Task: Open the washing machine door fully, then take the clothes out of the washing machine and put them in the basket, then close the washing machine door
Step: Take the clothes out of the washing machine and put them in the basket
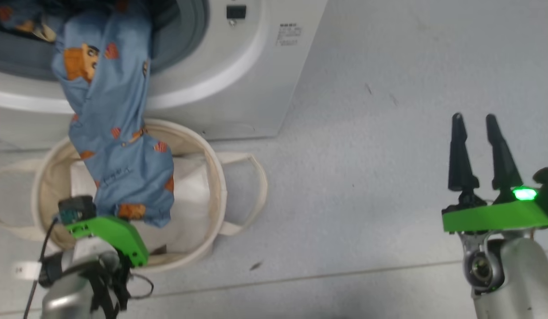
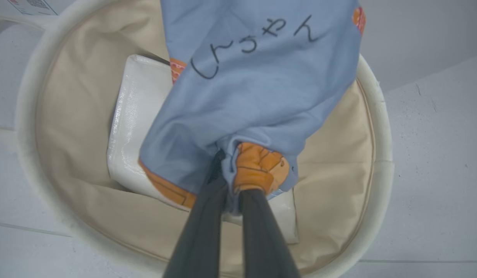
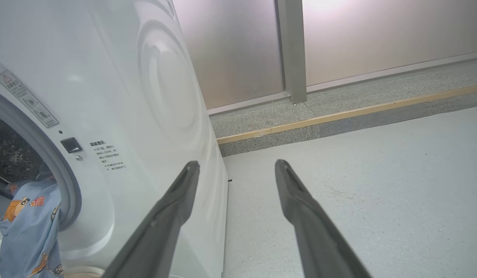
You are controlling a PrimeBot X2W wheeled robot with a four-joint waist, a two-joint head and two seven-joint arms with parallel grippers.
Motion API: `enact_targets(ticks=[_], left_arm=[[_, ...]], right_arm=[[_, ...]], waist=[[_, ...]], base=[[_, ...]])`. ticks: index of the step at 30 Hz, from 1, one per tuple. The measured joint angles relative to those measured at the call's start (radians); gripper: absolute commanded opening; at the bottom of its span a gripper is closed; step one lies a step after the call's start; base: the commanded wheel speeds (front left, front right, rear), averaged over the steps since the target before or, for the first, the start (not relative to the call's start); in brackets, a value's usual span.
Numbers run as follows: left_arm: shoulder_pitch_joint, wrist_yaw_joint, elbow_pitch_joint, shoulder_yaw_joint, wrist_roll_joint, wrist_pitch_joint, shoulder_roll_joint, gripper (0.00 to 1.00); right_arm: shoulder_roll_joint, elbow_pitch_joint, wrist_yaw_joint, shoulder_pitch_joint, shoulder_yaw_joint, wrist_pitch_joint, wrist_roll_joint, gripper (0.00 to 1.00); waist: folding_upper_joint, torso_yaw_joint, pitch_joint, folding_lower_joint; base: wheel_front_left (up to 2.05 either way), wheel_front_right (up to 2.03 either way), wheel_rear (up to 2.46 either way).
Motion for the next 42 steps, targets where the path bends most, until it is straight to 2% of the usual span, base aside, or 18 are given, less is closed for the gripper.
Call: enact_targets(ticks=[11,12,13,14,15,23,33,42], left_arm=[[-0.078,0.031,0.023,0.011,-0.015,-0.016,0.009,0.00],[-0.078,0.031,0.025,0.011,-0.015,-0.018,0.010,0.08],[-0.078,0.031,0.025,0.011,-0.015,-0.023,0.010,0.71],[-0.078,0.031,0.025,0.011,-0.016,-0.028,0.010,0.95],[-0.078,0.030,0.026,0.011,-0.016,-0.031,0.010,1.00],[-0.066,0.028,0.028,0.010,-0.030,-0.067,0.004,1.00],[-0.002,-0.021,0.016,-0.001,-0.016,-0.130,0.009,1.00],[0.099,-0.031,-0.202,0.060,0.044,-0.133,0.046,1.00]], right_arm=[[-0.009,-0.021,0.000,-0.053,-0.009,0.000,0.006,1.00],[-0.010,-0.023,0.000,-0.057,-0.009,0.000,0.006,1.00],[-0.011,-0.023,0.000,-0.057,-0.009,0.000,0.006,1.00],[-0.011,-0.023,0.000,-0.057,-0.009,0.000,0.006,1.00],[-0.012,-0.023,0.000,-0.057,-0.009,0.000,0.006,1.00],[-0.013,-0.013,0.000,-0.056,-0.004,0.000,0.005,1.00],[-0.016,0.029,0.000,-0.017,0.010,0.000,-0.005,1.00],[-0.016,0.049,0.000,0.055,0.007,0.000,-0.023,1.00]], waist=[[0.0000,-0.013,0.106,0.0000],[0.0000,-0.016,0.108,0.0001],[0.0000,-0.016,0.106,0.0001],[0.0000,-0.015,0.104,0.0000],[0.0000,-0.015,0.101,0.0000],[0.0000,-0.007,0.048,0.0001],[0.0000,0.011,-0.069,0.0000],[0.0000,0.044,-0.180,0.0000]], base=[[0.00,0.00,0.00],[0.00,0.00,0.00],[0.00,0.00,0.00],[0.00,0.00,0.00],[0.00,0.00,0.00],[0.00,0.00,0.00],[0.00,0.00,0.00],[0.00,0.00,0.00]])
